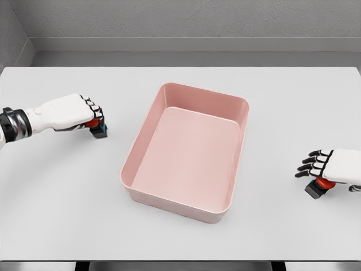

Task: Put the industrial switch in the basket with both arms

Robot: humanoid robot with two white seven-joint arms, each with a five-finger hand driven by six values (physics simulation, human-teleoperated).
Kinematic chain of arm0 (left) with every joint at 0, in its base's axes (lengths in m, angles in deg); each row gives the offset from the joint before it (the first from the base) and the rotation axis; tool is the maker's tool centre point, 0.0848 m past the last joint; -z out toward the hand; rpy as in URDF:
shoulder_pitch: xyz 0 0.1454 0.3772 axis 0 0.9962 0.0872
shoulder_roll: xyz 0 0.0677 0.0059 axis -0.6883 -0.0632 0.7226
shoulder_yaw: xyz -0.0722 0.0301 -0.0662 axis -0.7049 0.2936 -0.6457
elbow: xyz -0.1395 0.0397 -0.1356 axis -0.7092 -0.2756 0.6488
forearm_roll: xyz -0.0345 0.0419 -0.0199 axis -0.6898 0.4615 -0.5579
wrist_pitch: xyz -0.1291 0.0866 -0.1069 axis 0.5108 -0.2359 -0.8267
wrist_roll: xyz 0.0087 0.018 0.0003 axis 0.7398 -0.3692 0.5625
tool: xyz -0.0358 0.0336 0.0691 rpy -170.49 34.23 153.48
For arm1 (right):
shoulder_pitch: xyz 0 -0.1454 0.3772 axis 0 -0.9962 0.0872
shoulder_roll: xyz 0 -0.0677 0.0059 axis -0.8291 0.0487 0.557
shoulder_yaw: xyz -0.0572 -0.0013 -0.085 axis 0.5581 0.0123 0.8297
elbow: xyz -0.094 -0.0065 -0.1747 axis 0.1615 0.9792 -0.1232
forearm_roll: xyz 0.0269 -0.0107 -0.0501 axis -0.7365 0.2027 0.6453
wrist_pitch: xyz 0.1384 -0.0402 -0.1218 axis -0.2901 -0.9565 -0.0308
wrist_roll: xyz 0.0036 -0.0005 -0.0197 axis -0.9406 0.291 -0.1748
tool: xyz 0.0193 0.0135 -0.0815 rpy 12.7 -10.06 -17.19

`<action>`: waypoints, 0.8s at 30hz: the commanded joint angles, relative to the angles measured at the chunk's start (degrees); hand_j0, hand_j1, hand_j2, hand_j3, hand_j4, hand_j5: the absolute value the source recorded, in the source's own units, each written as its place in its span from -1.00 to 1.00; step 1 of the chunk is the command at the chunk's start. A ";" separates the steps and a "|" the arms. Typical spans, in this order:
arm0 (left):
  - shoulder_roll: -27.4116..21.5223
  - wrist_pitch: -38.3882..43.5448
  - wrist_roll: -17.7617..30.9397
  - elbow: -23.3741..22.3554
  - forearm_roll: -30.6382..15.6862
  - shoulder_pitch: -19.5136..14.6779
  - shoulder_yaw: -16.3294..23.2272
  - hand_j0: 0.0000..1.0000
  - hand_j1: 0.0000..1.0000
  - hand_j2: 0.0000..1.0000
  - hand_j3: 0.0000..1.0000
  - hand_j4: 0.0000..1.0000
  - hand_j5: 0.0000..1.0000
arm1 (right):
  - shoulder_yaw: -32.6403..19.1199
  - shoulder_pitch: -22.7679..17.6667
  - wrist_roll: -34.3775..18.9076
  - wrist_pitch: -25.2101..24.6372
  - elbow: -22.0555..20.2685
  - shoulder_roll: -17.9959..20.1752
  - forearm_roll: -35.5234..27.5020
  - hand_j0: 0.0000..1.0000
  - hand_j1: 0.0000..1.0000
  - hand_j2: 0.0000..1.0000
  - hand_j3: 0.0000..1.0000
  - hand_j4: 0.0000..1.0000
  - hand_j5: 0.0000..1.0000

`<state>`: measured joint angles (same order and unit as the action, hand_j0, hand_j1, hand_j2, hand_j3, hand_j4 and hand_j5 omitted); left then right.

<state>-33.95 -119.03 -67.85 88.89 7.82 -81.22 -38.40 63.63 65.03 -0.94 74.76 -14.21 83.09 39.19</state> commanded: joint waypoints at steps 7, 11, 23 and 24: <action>-0.20 0.06 0.03 2.96 -3.63 -1.49 -0.76 -0.16 -0.16 -0.16 -0.16 -0.16 -0.16 | -0.58 0.08 -0.98 -0.05 -0.81 0.07 -0.27 1.00 1.00 1.00 1.00 1.00 1.00; -0.28 0.06 0.20 8.06 -5.22 -2.64 -0.84 -0.16 -0.16 -0.16 -0.16 -0.16 -0.16 | -0.58 0.00 -0.98 -0.05 -1.43 0.07 -0.18 1.00 1.00 1.00 1.00 1.00 1.00; -1.34 0.06 0.55 18.87 -6.62 -3.08 -5.50 -0.16 -0.16 -0.16 -0.16 -0.16 -0.16 | -0.58 -0.53 -0.98 -0.05 -2.57 -1.25 -0.27 1.00 1.00 1.00 1.00 1.00 1.00; -1.25 0.06 0.64 18.96 -6.62 -2.90 -5.41 -0.16 -0.16 -0.16 -0.16 -0.16 -0.16 | -0.58 -0.44 -0.98 -0.05 -2.57 -1.25 -0.27 1.00 1.00 1.00 1.00 1.00 1.00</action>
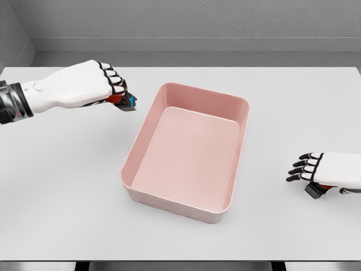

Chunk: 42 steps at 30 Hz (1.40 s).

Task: Put the industrial switch in the basket with both arms

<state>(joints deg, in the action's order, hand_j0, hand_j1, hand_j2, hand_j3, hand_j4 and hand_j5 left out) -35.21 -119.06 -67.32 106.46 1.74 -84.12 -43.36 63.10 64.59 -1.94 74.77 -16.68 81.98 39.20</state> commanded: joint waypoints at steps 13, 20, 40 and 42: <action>7.38 0.08 9.25 5.44 0.25 -0.53 3.42 -0.14 -0.14 -0.14 -0.14 -0.14 -0.14 | -0.05 -0.27 -0.51 -0.05 -0.09 0.47 -0.28 0.79 0.79 0.79 0.79 0.79 0.79; 11.95 0.08 18.57 5.44 0.34 -0.53 6.40 -0.14 -0.14 -0.14 -0.14 -0.14 -0.14 | -0.05 -0.27 -1.22 -0.05 -0.18 0.47 -0.28 0.61 0.61 0.61 0.61 0.61 0.61; 13.27 0.08 16.64 5.44 -0.45 -1.84 7.20 1.00 1.00 1.00 1.00 1.00 1.00 | -2.16 0.61 -1.48 -0.05 -0.09 0.47 -0.28 0.12 0.12 0.12 0.12 0.12 0.12; 13.10 0.08 16.46 5.44 -0.45 -1.85 7.20 1.00 1.00 1.00 1.00 1.00 1.00 | -3.39 0.61 -1.39 -0.05 -0.09 0.47 -0.36 0.12 0.12 0.12 0.12 0.12 0.12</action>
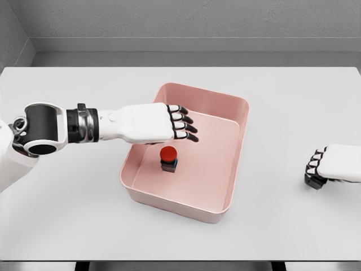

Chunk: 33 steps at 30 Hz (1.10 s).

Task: Put the industrial switch in the basket with both arms

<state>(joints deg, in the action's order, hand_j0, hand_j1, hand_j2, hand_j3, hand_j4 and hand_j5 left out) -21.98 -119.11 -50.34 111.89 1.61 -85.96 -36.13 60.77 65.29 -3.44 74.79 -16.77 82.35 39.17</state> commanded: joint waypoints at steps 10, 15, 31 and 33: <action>-19.28 0.13 -0.17 0.00 -20.80 -3.43 2.33 1.00 1.00 1.00 1.00 1.00 1.00 | -2.56 2.45 0.64 -0.07 -0.09 -0.24 -2.09 0.11 0.11 0.11 0.11 0.11 0.11; -22.89 0.13 -0.17 -0.26 -20.89 -3.78 3.04 1.00 1.00 1.00 1.00 1.00 1.00 | -2.56 3.16 0.64 -0.07 -0.09 -0.42 -2.27 0.08 0.08 0.08 0.08 0.08 0.08; -22.97 0.13 -0.17 0.00 -20.89 -4.83 2.60 1.00 1.00 1.00 1.00 1.00 1.00 | -2.47 6.58 0.56 -0.07 -0.09 -3.76 -4.20 0.08 0.08 0.08 0.08 0.08 0.08; -22.89 0.13 -0.17 0.00 -20.80 -4.83 2.60 1.00 1.00 1.00 1.00 1.00 1.00 | -2.47 7.29 0.64 -0.07 -0.09 -4.55 -4.29 0.08 0.08 0.08 0.08 0.08 0.08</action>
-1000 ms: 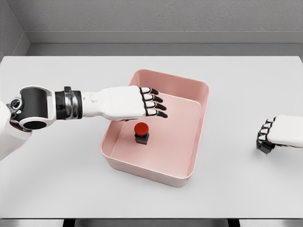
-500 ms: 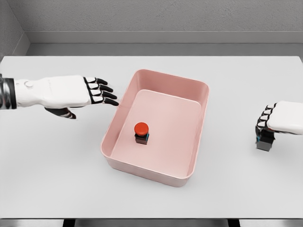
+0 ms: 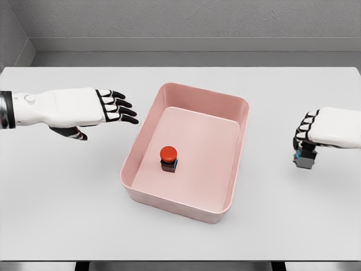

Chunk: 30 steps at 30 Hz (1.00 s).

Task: Put the industrial switch in the basket with both arms

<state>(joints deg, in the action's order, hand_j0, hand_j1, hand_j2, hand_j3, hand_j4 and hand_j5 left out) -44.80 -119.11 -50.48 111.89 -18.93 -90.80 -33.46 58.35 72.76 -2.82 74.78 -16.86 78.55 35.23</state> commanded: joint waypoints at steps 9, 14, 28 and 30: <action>-0.16 0.14 -0.03 -0.08 -0.27 -0.09 -0.15 1.00 1.00 1.00 1.00 1.00 1.00 | -0.05 1.93 -0.07 -0.06 0.08 -4.27 -0.71 0.08 0.08 0.08 0.08 0.08 0.08; -0.16 0.14 -0.03 -0.08 -0.27 -0.09 -0.86 1.00 1.00 1.00 1.00 1.00 1.00 | -0.05 3.43 -0.07 -0.06 0.08 -5.67 -0.71 0.08 0.08 0.08 0.08 0.08 0.08; -0.16 0.14 -0.03 -0.08 -0.27 -0.09 -2.44 1.00 1.00 1.00 1.00 1.00 1.00 | -0.05 7.38 -0.07 -0.06 -0.01 -8.75 -2.82 0.08 0.08 0.08 0.08 0.08 0.08; -0.16 0.14 -0.03 -0.08 -0.27 -0.09 -2.44 1.00 1.00 1.00 1.00 1.00 1.00 | 0.03 8.26 -0.07 -0.06 -0.01 -9.80 -3.08 0.08 0.08 0.08 0.08 0.08 0.08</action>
<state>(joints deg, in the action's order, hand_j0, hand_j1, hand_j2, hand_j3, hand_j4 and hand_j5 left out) -44.92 -119.11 -50.48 111.80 -18.89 -90.89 -35.68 58.39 81.37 -2.91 74.79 -16.84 69.43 32.75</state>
